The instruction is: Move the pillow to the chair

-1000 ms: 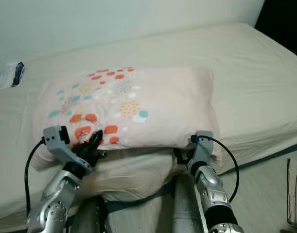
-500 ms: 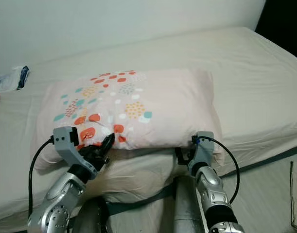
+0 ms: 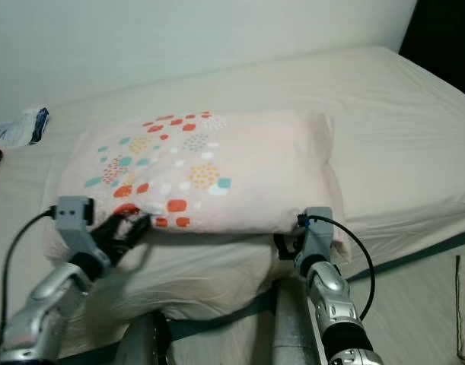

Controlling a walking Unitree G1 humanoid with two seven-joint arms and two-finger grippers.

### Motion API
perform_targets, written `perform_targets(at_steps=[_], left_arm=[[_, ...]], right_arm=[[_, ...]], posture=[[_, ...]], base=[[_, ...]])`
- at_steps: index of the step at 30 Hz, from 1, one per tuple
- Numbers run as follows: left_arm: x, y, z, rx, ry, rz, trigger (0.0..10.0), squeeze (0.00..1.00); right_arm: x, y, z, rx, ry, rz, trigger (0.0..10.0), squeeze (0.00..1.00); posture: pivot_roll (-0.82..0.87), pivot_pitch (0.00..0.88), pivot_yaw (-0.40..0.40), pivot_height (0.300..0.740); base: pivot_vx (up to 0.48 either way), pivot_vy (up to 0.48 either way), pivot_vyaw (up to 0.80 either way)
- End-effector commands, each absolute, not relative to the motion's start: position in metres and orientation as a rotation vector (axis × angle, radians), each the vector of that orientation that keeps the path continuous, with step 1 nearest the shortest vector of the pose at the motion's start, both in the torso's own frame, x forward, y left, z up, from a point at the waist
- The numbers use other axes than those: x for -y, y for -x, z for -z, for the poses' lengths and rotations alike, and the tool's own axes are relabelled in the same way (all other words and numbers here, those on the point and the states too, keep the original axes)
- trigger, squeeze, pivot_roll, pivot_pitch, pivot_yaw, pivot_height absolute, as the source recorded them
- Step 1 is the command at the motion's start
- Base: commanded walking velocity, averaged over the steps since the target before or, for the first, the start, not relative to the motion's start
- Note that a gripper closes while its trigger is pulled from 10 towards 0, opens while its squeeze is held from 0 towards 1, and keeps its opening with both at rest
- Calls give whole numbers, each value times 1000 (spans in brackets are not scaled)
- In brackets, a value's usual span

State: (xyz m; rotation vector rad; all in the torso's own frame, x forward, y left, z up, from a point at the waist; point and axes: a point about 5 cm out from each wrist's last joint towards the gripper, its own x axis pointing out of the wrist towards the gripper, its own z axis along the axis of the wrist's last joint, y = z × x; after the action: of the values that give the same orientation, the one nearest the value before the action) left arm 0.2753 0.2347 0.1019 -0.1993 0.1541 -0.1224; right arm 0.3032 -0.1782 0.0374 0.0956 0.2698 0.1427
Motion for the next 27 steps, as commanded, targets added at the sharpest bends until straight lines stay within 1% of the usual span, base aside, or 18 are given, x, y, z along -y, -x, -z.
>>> perform_targets(at_steps=[1, 2, 3, 8, 9, 10, 11, 13, 14, 15, 16, 17, 18, 19, 20, 22, 25, 27], left_arm=[[-268, -279, -99, -179, 107, 4, 10000, 0], [-268, -279, -99, -179, 107, 4, 10000, 0], [-282, -283, -100, -198, 77, -22, 10000, 0], [-291, -285, -99, -211, 61, -39, 10000, 0], [-302, -291, -98, -217, 57, -110, 10000, 0], [-302, -291, -98, -217, 57, -110, 10000, 0], [-306, -294, -97, -219, 82, -147, 10000, 0], [-308, -300, -96, -210, 136, -176, 10000, 0], [-308, -300, -96, -210, 136, -176, 10000, 0], [-309, -306, -96, -196, 202, -211, 10000, 0], [-308, -312, -97, -179, 276, -233, 10000, 914], [-308, -312, -97, -179, 276, -233, 10000, 914], [-307, -317, -98, -165, 333, -245, 10000, 1000], [-307, -322, -99, -155, 387, -266, 10000, 1000], [-307, -322, -99, -155, 387, -266, 10000, 1000], [-310, -330, -102, -161, 426, -359, 10000, 1000], [-314, -332, -103, -175, 411, -434, 10000, 1000], [-317, -332, -103, -191, 355, -465, 10000, 1000]], right_arm=[[168, -311, -53, -178, -40, -202, 10000, 0], [168, -311, -53, -178, -40, -202, 10000, 0], [167, -309, -51, -188, -28, -211, 10000, 0], [168, -307, -49, -198, -25, -203, 10000, 0], [170, -306, -47, -204, -44, -189, 10000, 0], [170, -306, -47, -204, -44, -189, 10000, 0], [170, -306, -46, -206, -52, -184, 10000, 0], [171, -306, -46, -204, -69, -176, 10000, 0], [171, -306, -46, -204, -69, -176, 10000, 0], [172, -307, -47, -200, -92, -163, 10000, 0], [174, -308, -48, -194, -116, -148, 10000, 0], [174, -308, -48, -194, -116, -148, 10000, 0], [176, -309, -49, -192, -131, -135, 10000, 0], [178, -309, -49, -190, -147, -122, 10000, 0], [178, -309, -49, -190, -147, -122, 10000, 0], [180, -310, -50, -186, -157, -110, 10000, 0], [181, -310, -51, -184, -159, -106, 10000, 0], [181, -310, -51, -183, -164, -104, 10000, 0]], posture=[[-87, 103, 80, 565], [-87, 103, 80, 565], [-92, 107, 81, 565], [-91, 110, 78, 565], [-88, 114, 71, 565], [-88, 114, 71, 565], [-88, 114, 66, 565], [-92, 117, 65, 565], [-92, 117, 65, 565], [-94, 117, 63, 565], [-101, 120, 65, 565], [-101, 120, 65, 565], [-102, 120, 65, 565], [-109, 123, 67, 565], [-109, 123, 67, 565], [-112, 125, 68, 565], [-114, 127, 67, 565], [-114, 126, 65, 565]], base=[[0, 0, 0], [0, 0, 0], [0, 0, 0], [0, 0, 0], [0, 0, 0], [0, 0, 0], [0, 0, 0], [0, 0, 0], [0, 0, 0], [0, 0, 0], [0, 0, 0], [0, 0, 0], [0, 0, 0], [0, 0, 0], [0, 0, 0], [0, 0, 0], [0, 0, 0], [0, 0, 0]])
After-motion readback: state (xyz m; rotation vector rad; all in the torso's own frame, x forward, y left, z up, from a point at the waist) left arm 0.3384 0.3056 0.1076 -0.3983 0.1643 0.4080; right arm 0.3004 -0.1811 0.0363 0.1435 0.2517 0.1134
